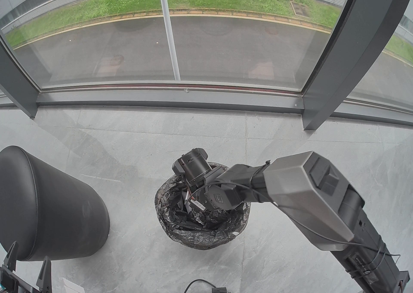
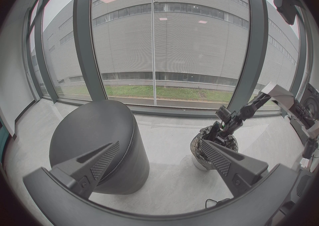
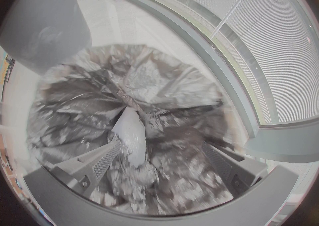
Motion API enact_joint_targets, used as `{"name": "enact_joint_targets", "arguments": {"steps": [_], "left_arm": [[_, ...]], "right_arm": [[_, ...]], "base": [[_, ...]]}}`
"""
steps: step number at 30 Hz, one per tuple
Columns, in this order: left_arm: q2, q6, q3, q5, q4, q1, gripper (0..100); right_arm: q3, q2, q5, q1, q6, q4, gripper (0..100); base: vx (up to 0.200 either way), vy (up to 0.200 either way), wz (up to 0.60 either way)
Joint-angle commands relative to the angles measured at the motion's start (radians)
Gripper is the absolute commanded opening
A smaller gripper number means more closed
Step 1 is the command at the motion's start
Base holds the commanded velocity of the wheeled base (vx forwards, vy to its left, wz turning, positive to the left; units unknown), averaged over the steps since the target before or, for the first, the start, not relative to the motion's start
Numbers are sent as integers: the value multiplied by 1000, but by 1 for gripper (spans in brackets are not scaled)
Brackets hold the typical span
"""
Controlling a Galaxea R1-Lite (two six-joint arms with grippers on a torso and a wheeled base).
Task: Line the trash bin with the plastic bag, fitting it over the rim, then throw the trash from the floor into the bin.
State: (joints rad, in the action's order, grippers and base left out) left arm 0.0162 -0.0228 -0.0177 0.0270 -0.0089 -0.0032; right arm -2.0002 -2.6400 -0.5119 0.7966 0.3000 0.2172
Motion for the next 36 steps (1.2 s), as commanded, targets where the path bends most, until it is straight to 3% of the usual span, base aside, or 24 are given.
{"name": "enact_joint_targets", "arguments": {"steps": [1,9,10,14,17,18,19,20,21,22,23,24,25,28,36], "left_arm": [[-15,0,18,1,0,0,100],[-15,0,18,1,0,0,100],[-15,0,18,1,0,0,100],[-15,0,18,1,0,0,100],[-15,0,18,1,0,0,100],[-15,0,18,1,0,0,100],[-15,0,18,1,0,0,100],[-15,0,18,1,0,0,100],[-15,0,18,1,0,0,100],[-15,0,18,1,0,0,100],[-15,0,18,1,0,0,100],[-15,0,18,1,0,0,100],[-15,0,18,1,0,0,100],[-15,0,18,1,0,0,100],[-15,0,18,1,0,0,100]], "right_arm": [[0,241,-10,13,4,228,100],[0,543,-119,1,7,909,100],[0,597,-145,-10,5,1045,100],[0,716,-214,-105,-12,1335,100],[0,775,-241,-175,-30,1354,100],[0,811,-252,-254,-33,1352,100],[0,811,-252,-254,-33,1352,100],[0,890,-250,-442,-12,1349,100],[0,893,-250,-453,-10,1349,100],[0,936,-250,-565,10,1350,100],[0,966,-250,-622,19,1350,100],[0,971,-250,-629,21,1350,100],[0,1031,-249,-698,33,1350,100],[0,1170,-249,-764,50,1350,100],[0,1773,-249,-757,94,1334,100]], "base": [[0,0,0],[0,0,0],[0,0,0],[0,0,0],[0,0,0],[0,0,0],[0,0,0],[0,0,0],[0,0,0],[0,0,0],[0,0,0],[0,0,0],[0,0,0],[0,0,0],[0,0,0]]}}
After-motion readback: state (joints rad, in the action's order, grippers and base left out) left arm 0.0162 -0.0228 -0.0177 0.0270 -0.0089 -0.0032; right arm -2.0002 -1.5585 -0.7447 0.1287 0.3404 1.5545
